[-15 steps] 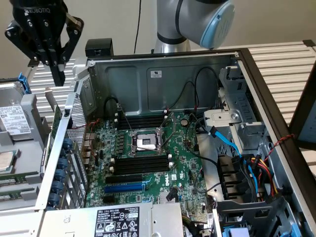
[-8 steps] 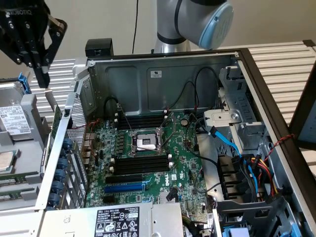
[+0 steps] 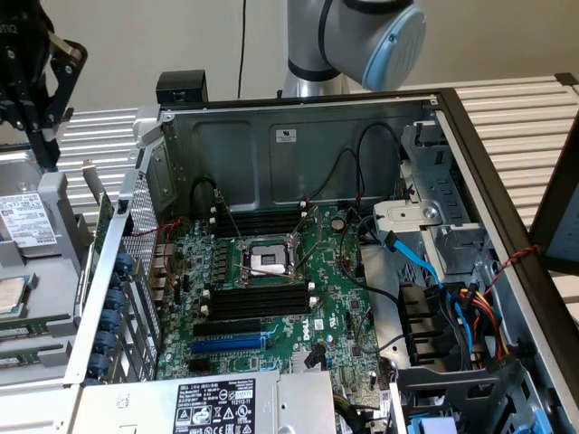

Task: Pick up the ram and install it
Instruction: 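Reach for the ram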

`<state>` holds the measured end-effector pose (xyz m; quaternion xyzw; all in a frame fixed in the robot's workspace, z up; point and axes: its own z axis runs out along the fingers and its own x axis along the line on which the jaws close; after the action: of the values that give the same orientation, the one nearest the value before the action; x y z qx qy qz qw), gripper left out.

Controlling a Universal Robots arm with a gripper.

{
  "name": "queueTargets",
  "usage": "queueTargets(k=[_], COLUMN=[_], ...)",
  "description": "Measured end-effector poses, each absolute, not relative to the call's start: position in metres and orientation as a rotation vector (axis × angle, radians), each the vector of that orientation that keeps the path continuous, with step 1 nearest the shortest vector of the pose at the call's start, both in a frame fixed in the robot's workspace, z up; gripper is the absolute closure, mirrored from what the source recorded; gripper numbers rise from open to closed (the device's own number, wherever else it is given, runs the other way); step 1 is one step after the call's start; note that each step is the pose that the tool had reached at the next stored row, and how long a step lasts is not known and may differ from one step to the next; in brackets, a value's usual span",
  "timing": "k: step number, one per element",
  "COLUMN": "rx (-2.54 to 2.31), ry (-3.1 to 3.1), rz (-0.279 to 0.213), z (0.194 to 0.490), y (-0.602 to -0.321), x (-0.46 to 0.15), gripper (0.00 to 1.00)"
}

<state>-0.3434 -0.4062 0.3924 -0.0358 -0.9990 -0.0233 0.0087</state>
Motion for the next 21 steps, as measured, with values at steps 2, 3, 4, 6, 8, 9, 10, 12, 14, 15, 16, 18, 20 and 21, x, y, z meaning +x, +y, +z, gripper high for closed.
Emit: queueTargets(k=[2,3,4,6,8,9,10,12,14,15,16,18,20,21], rx=[-0.112,-0.112,-0.112,-0.112,-0.112,-0.112,-0.112,-0.112,-0.112,-0.112,-0.112,-0.112,-0.112,-0.112], ry=[-3.121,-3.121,-3.121,-3.121,-3.121,-3.12,-3.12,-3.12,-3.119,-3.119,-3.119,-3.119,-3.119,-3.119], rz=[-0.073,-0.073,-0.073,-0.073,-0.073,-0.073,-0.073,-0.073,-0.073,-0.073,-0.073,-0.073,-0.073,-0.073], z=[0.392,0.392,0.392,0.392,0.392,0.392,0.392,0.392,0.392,0.392,0.392,0.392,0.392,0.392], y=[-0.408,-0.409,-0.41,-0.411,-0.413,-0.414,-0.415,-0.417,-0.419,-0.42,-0.42,-0.422,-0.423,-0.424], x=[-0.351,-0.354,-0.358,-0.365,-0.372,-0.375,-0.379,-0.385,-0.391,-0.394,-0.397,-0.404,-0.41,-0.414], gripper=[0.89,0.89,0.89,0.89,0.89,0.89,0.89,0.89,0.89,0.89,0.89,0.89,0.89,0.89])
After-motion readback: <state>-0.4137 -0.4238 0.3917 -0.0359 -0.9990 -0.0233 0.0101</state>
